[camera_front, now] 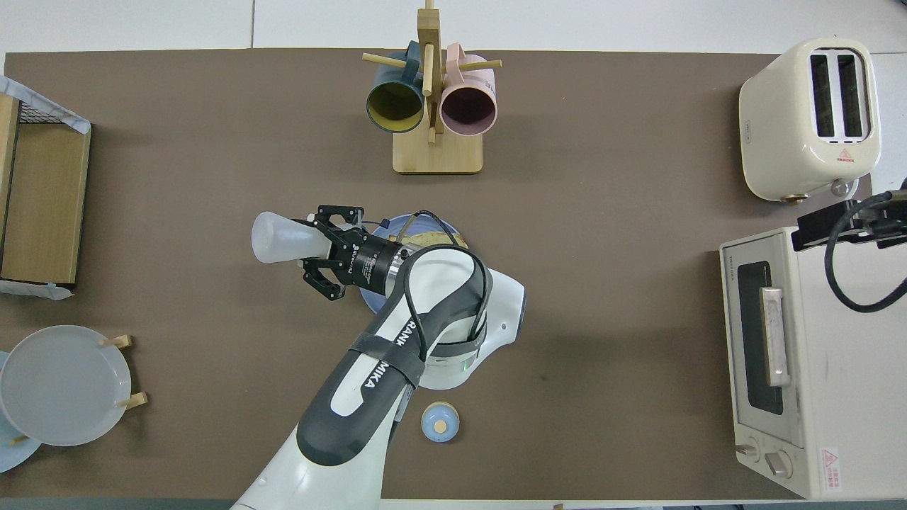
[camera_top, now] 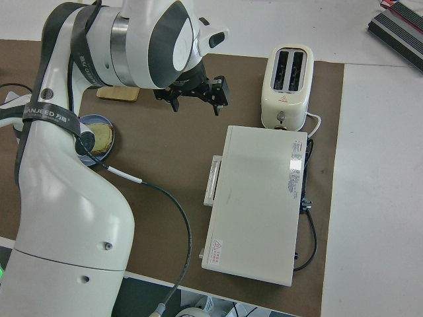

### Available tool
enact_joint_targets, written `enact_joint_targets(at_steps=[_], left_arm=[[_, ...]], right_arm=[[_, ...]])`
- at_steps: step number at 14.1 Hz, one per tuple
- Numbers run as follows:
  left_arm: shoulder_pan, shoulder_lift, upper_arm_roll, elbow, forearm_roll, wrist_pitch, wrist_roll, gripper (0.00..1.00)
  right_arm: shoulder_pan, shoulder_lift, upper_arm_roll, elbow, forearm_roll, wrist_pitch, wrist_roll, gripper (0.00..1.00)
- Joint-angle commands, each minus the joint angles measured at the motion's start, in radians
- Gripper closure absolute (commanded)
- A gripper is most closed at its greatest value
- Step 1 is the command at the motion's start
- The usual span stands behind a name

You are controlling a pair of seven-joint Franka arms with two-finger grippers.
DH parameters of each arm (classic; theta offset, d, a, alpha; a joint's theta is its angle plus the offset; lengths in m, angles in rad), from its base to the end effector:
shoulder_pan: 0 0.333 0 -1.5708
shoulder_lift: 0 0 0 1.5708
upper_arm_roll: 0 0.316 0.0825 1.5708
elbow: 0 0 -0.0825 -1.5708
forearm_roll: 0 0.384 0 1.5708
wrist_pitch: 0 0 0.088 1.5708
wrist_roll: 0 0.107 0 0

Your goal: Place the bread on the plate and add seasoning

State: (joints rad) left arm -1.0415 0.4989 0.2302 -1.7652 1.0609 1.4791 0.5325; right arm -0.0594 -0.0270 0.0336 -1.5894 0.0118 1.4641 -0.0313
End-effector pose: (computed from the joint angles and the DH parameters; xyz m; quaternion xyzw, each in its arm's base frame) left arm 0.4750 -0.3747 0.3140 -0.5152 0.5882 0.2488 0.5716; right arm 0.5342 -0.0122 0.6217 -0.9988 -0.0031 0.0490 0.0068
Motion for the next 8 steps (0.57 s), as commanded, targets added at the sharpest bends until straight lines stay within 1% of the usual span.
enact_joint_targets(at_steps=[1,4,7,8], left_arm=[[-0.032,0.010,0.000,0.030,0.008,-0.040,0.006,1.00],[-0.123,0.006,0.000,0.024,0.001,-0.083,0.006,1.00],[-0.109,0.012,0.003,0.020,0.008,-0.083,0.012,1.00],[-0.079,0.019,0.006,0.018,0.014,-0.074,0.012,1.00]], right_arm=[[-0.005,-0.016,0.009,-0.020,-0.007,0.012,-0.021,0.00],[-0.005,-0.016,0.009,-0.020,-0.007,0.010,-0.021,0.00],[-0.003,-0.016,0.009,-0.020,-0.007,0.010,-0.021,0.00],[-0.003,-0.016,0.009,-0.020,-0.007,0.010,-0.021,0.00]])
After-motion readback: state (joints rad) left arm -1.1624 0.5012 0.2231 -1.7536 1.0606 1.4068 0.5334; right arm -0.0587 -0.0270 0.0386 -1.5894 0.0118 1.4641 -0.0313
